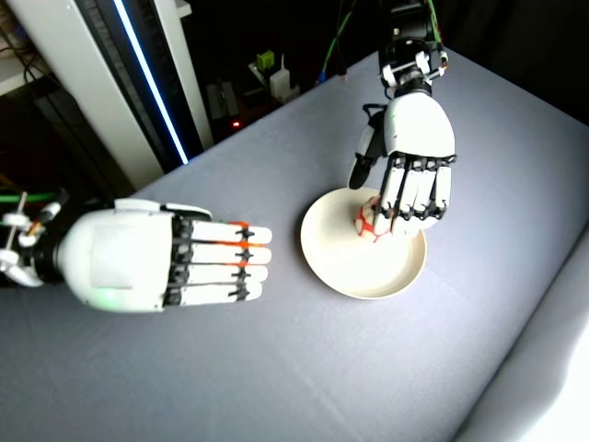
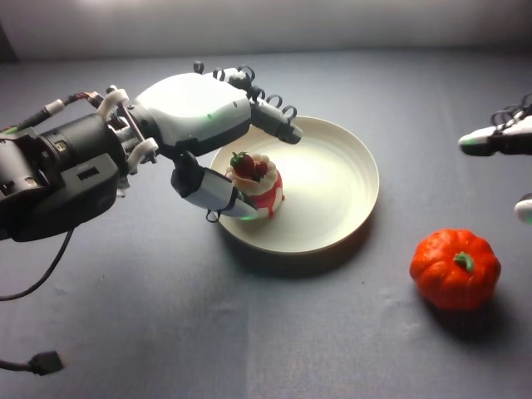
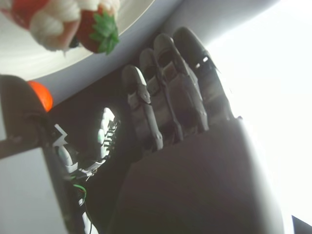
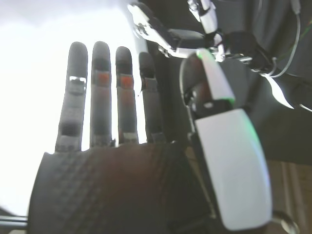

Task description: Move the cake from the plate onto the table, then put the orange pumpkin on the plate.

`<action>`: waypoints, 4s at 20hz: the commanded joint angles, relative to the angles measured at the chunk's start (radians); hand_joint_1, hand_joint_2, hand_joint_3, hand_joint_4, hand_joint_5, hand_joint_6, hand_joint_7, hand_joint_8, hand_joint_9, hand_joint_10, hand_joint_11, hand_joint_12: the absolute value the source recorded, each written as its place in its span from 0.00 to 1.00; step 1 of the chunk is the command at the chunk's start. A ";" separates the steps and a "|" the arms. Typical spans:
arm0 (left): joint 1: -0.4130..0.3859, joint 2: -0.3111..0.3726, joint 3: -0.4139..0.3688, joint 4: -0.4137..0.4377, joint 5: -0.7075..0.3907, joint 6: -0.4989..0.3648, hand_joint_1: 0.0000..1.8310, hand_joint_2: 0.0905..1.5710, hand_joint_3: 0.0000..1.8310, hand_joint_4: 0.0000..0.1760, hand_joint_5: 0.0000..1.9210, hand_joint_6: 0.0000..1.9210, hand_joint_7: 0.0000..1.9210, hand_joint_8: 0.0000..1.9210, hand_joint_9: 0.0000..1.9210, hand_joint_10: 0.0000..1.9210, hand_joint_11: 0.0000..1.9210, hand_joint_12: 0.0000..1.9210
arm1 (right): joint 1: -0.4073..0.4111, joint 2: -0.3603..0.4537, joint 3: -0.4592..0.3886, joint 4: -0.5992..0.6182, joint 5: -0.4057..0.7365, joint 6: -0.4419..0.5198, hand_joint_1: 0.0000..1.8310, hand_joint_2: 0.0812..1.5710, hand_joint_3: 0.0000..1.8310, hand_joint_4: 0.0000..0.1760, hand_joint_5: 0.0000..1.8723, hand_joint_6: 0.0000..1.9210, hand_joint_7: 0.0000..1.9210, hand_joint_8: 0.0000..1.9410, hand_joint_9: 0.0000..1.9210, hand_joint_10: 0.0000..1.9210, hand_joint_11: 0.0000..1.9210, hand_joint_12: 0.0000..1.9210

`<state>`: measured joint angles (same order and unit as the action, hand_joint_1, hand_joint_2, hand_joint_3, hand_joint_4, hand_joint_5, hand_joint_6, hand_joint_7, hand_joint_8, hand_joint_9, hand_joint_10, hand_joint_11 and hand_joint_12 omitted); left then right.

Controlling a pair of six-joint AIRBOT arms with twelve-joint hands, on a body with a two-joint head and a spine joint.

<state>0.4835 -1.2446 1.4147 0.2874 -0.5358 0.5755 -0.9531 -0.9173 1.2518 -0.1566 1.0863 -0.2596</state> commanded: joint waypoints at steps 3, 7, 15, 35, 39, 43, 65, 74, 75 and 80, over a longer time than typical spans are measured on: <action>0.004 -0.010 0.017 -0.028 -0.078 0.006 0.60 0.54 0.00 0.00 0.34 0.00 0.34 0.00 0.33 0.00 0.13 0.49 | -0.006 0.008 0.003 0.054 0.118 0.007 0.38 0.84 0.00 0.00 0.25 0.00 0.26 0.00 0.28 0.00 0.08 0.49; 0.004 -0.028 0.035 -0.030 -0.048 0.017 0.63 0.53 0.00 0.00 0.34 0.00 0.43 0.01 0.44 0.03 0.20 0.65 | -0.006 0.008 0.003 0.054 0.118 0.007 0.40 0.85 0.00 0.00 0.25 0.00 0.26 0.00 0.28 0.00 0.08 0.50; 0.010 -0.067 0.070 -0.054 -0.033 0.018 0.75 0.69 0.00 0.00 0.56 0.31 0.48 0.60 0.45 0.67 0.34 0.66 | -0.007 0.007 0.002 0.054 0.118 0.007 0.40 0.86 0.00 0.00 0.27 0.00 0.27 0.00 0.29 0.00 0.07 0.52; 0.119 0.255 -0.162 -0.133 -0.259 0.075 0.70 0.67 0.00 0.00 0.63 0.18 0.52 0.61 0.51 0.45 0.44 0.64 | -0.045 0.010 -0.017 0.087 0.135 0.007 0.37 0.88 0.00 0.00 0.26 0.00 0.28 0.00 0.30 0.00 0.07 0.50; 0.237 0.313 -0.212 -0.249 -0.269 0.148 0.71 0.64 0.00 0.00 0.68 0.10 0.57 0.53 0.58 0.29 0.45 0.58 | -0.049 0.010 -0.021 0.087 0.135 0.007 0.32 0.88 0.00 0.00 0.26 0.00 0.28 0.00 0.32 0.00 0.12 0.45; 0.308 0.277 -0.205 -0.361 -0.234 0.220 0.76 0.66 0.00 0.00 0.59 0.30 0.51 0.49 0.51 0.60 0.46 0.52 | -0.054 0.008 -0.021 0.081 0.135 0.007 0.33 0.87 0.00 0.00 0.27 0.00 0.28 0.00 0.31 0.00 0.12 0.42; 0.437 0.458 -0.385 -0.359 -0.635 0.178 0.41 0.49 0.00 0.84 0.10 0.00 0.07 0.00 0.07 0.00 0.00 0.26 | 0.169 -0.018 0.047 -0.422 -0.146 0.200 0.51 0.57 0.00 0.00 0.21 0.00 0.25 0.00 0.27 0.00 0.06 0.57; 0.481 0.445 -0.388 -0.396 -0.662 0.156 0.45 0.50 0.00 0.58 0.12 0.00 0.09 0.00 0.09 0.00 0.00 0.29 | 0.290 -0.092 0.066 -0.678 -0.311 0.226 0.61 0.50 0.00 0.12 0.19 0.00 0.20 0.00 0.26 0.01 0.09 0.58; 0.481 0.442 -0.388 -0.398 -0.662 0.156 0.44 0.49 0.00 0.60 0.13 0.00 0.10 0.00 0.09 0.00 0.00 0.30 | 0.290 -0.100 0.068 -0.684 -0.315 0.226 0.60 0.51 0.00 0.15 0.20 0.00 0.20 0.00 0.26 0.01 0.10 0.58; 0.486 0.442 -0.388 -0.400 -0.662 0.149 0.44 0.49 0.00 0.68 0.14 0.00 0.11 0.00 0.10 0.00 0.00 0.30 | 0.294 -0.111 0.071 -0.699 -0.323 0.226 0.61 0.53 0.00 0.00 0.29 0.00 0.33 0.02 0.41 0.05 0.25 0.65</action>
<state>0.9695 -0.8066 1.0252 -0.1001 -1.0752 0.7300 -0.6754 -1.0290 1.3182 -0.8955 0.6956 -0.0402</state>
